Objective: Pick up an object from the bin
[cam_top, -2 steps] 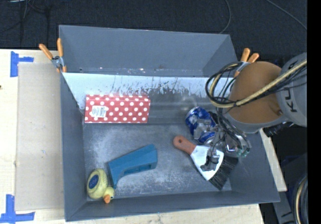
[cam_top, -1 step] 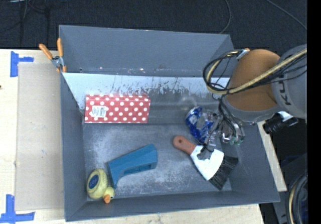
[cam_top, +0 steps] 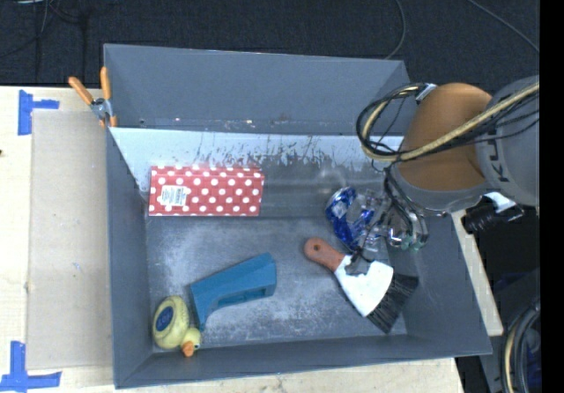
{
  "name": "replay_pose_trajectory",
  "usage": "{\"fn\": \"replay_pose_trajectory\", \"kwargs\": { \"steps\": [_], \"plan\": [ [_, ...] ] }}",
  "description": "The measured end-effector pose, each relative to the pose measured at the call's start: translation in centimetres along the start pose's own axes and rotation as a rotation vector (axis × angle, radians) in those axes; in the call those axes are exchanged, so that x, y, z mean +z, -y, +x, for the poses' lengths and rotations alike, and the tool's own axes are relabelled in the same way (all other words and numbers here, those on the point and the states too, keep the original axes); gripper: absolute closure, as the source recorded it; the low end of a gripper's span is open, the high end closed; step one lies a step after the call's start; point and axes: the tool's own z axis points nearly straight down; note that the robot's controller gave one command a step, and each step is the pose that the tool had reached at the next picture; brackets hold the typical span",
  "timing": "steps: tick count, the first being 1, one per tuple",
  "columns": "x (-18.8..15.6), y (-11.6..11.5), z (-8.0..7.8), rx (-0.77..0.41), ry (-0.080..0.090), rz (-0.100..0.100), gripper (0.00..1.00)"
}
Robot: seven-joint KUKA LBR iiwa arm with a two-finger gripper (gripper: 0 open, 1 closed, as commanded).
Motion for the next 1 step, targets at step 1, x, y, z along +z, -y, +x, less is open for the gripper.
{"fn": "replay_pose_trajectory", "kwargs": {
  "steps": [1],
  "plan": [
    [6.78,0.62,2.47,0.194,-0.002,0.0,0.0]
  ]
}}
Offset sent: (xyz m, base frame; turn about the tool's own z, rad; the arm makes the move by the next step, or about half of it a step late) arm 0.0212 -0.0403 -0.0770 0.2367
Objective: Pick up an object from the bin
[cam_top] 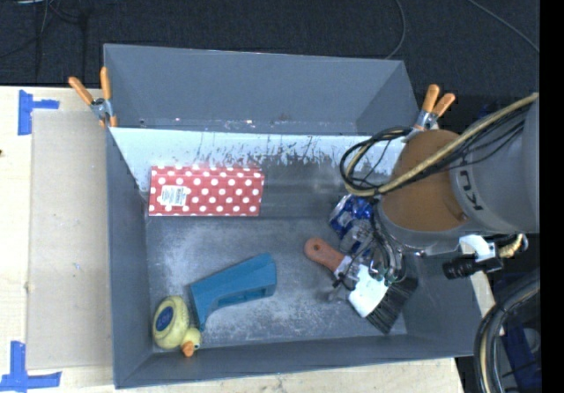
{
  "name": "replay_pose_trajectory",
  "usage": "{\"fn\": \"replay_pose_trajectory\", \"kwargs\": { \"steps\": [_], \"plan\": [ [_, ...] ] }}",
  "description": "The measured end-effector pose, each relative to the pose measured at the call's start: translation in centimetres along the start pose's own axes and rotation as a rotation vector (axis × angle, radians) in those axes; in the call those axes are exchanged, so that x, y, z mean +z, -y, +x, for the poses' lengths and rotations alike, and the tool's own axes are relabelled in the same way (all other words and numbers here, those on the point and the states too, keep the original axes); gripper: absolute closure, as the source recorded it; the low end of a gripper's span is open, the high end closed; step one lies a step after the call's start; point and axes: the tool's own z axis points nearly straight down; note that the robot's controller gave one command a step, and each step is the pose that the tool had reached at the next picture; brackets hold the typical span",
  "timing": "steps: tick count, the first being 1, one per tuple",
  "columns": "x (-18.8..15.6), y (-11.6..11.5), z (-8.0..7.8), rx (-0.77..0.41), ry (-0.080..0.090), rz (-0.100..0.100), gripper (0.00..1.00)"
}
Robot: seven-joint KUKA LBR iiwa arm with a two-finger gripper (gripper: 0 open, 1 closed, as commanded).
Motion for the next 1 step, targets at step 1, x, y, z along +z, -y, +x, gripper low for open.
{"fn": "replay_pose_trajectory", "kwargs": {
  "steps": [1],
  "plan": [
    [1.01,1.42,-6.0,0.04,-0.001,-0.001,1.0]
  ]
}}
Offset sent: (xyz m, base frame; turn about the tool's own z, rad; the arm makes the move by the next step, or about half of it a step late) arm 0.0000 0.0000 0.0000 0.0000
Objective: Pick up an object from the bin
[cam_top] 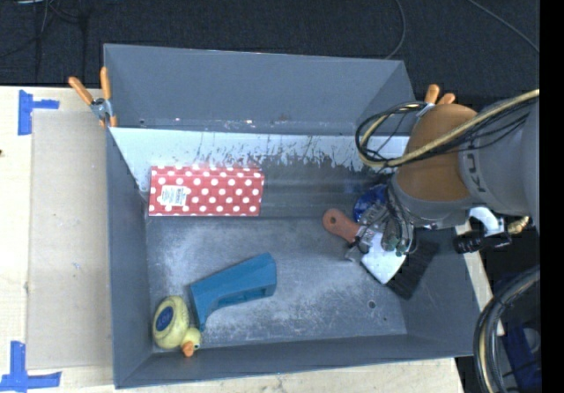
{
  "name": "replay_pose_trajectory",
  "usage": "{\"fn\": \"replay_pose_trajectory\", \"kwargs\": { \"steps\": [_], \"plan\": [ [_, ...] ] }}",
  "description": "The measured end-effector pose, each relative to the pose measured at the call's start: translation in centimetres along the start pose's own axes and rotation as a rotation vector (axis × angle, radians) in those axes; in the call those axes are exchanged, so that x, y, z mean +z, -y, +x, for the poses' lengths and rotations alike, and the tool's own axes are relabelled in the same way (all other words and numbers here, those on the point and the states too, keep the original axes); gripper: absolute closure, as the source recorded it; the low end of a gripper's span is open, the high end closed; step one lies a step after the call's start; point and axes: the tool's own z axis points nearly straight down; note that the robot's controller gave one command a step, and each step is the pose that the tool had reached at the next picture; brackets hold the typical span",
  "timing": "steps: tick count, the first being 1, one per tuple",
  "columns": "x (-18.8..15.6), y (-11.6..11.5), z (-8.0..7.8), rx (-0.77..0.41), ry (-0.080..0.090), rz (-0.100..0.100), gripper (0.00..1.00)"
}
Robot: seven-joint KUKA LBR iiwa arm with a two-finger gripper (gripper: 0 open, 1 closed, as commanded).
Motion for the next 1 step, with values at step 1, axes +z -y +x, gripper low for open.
{"fn": "replay_pose_trajectory", "kwargs": {
  "steps": [1],
  "plan": [
    [0.0,-0.01,0.0,-0.001,0.0,0.0,1.0]
  ]
}}
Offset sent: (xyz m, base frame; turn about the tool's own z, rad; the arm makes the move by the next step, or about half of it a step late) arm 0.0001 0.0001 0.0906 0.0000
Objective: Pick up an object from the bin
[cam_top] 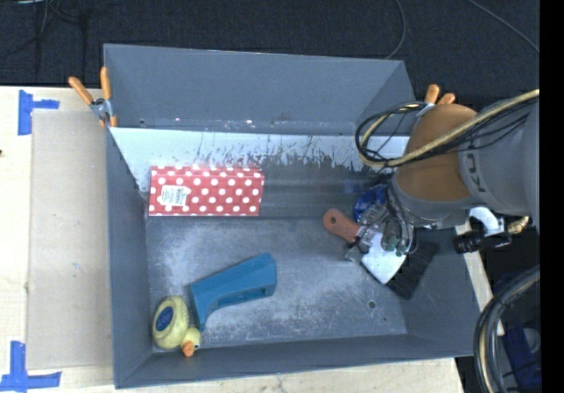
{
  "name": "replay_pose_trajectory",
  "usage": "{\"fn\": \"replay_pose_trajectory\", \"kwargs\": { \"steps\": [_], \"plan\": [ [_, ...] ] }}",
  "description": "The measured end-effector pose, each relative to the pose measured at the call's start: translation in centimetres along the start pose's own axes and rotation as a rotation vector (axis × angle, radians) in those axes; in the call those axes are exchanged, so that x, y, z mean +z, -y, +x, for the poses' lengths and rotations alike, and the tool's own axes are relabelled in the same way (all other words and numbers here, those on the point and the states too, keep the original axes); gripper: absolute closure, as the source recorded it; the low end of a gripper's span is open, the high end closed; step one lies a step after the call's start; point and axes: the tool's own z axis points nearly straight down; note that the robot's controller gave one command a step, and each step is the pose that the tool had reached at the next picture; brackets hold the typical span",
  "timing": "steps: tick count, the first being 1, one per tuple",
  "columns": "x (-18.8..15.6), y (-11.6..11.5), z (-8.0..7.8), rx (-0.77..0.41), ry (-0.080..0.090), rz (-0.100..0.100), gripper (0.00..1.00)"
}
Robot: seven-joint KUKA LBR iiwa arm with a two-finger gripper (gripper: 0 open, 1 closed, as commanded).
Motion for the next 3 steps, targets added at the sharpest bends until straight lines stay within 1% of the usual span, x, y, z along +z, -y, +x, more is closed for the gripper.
{"fn": "replay_pose_trajectory", "kwargs": {
  "steps": [1,2,3],
  "plan": [
    [-0.7,0.1,0.2,0.0,-0.008,0.003,1.0],
    [-2.9,0.1,0.3,0.0,-0.01,0.003,1.0],
    [-4.9,0.1,0.0,-0.001,-0.001,0.0,1.0]
  ]
}}
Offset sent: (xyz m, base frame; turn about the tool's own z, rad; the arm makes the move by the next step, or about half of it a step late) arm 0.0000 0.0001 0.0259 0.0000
